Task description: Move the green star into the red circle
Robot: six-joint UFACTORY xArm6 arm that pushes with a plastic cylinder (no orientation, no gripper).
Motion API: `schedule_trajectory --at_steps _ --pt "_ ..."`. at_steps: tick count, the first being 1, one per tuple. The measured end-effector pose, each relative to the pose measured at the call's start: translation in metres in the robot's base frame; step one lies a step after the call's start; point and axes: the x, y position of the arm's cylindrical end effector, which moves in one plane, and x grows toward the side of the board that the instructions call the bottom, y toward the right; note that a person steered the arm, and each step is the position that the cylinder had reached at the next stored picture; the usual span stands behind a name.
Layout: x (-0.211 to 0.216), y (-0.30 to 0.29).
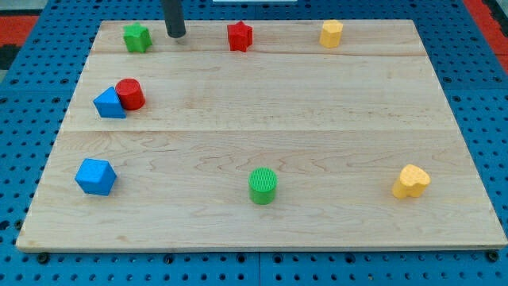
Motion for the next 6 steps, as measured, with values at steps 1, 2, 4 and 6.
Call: schedule_trajectory --at_steps 1,2,4,6 --pt "-0.016 -0.054" --pt "0.007 -0.058" --pt "0.046 -0.085" --pt "0.011 -0.074"
